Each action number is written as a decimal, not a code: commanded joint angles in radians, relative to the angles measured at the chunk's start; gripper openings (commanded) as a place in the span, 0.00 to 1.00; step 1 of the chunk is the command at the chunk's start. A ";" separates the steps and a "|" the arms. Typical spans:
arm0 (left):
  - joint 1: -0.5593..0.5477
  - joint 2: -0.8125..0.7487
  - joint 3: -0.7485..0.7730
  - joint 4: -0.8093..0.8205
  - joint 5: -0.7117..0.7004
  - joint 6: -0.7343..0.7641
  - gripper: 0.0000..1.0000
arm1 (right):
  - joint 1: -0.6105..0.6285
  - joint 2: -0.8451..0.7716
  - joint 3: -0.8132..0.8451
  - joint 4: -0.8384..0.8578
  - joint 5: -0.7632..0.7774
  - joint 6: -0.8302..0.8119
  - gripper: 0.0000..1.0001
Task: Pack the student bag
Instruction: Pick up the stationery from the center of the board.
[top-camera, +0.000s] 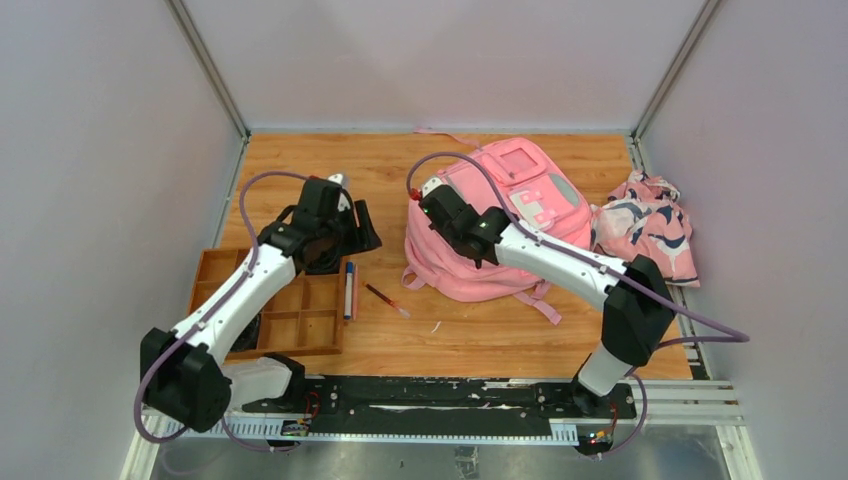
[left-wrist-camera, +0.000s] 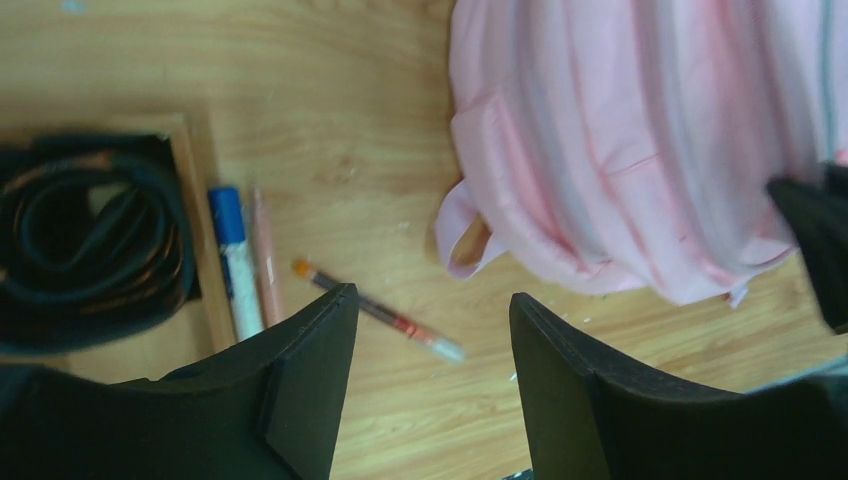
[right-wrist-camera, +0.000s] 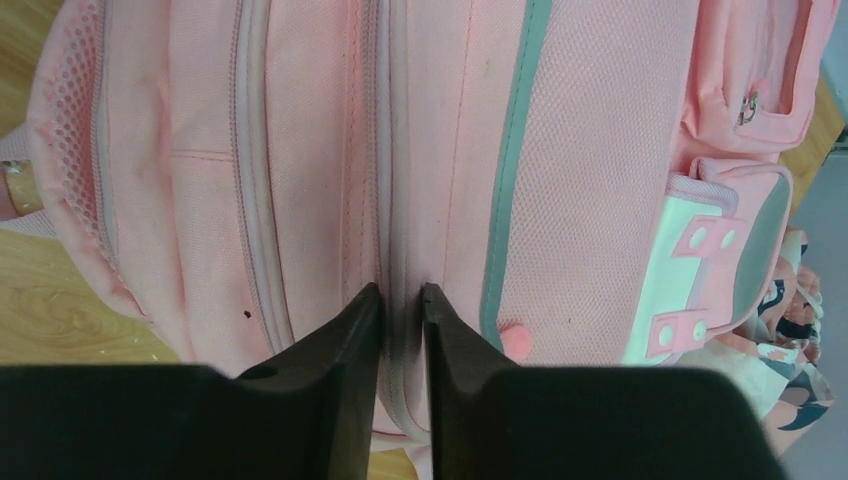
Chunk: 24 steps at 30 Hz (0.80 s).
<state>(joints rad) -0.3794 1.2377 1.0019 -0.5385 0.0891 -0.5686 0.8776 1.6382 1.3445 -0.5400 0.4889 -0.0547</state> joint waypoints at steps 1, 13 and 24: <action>-0.013 -0.107 -0.102 -0.035 -0.100 -0.023 0.63 | -0.002 -0.073 0.017 -0.001 -0.001 -0.009 0.29; -0.160 -0.235 -0.262 -0.056 -0.256 -0.168 0.64 | -0.049 -0.087 0.014 -0.002 -0.047 -0.005 0.00; -0.302 -0.315 -0.421 0.027 -0.468 -0.492 0.63 | -0.061 -0.195 0.000 0.010 -0.119 0.078 0.00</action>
<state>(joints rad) -0.6640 0.9081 0.6170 -0.5694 -0.2852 -0.9054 0.8299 1.5116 1.3434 -0.5404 0.3916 -0.0208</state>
